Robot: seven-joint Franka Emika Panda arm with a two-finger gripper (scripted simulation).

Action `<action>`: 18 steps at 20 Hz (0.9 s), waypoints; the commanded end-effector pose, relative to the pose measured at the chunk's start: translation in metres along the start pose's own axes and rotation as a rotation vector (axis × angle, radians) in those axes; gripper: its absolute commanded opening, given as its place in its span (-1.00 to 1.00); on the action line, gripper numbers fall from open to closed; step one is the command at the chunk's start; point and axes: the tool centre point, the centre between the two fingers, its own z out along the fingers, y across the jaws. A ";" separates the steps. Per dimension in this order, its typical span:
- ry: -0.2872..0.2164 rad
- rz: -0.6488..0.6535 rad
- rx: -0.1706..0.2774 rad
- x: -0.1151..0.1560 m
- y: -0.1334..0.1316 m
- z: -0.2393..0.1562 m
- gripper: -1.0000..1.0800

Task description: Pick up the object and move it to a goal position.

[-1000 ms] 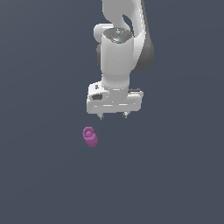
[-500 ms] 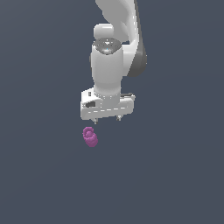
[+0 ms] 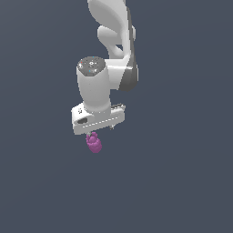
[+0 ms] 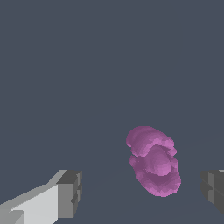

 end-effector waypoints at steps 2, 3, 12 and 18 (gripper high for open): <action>-0.012 -0.056 0.011 -0.006 0.015 0.013 0.92; -0.014 -0.070 0.013 -0.007 0.018 0.016 0.92; -0.029 -0.152 0.032 -0.018 0.040 0.036 0.92; -0.031 -0.167 0.036 -0.020 0.044 0.040 0.92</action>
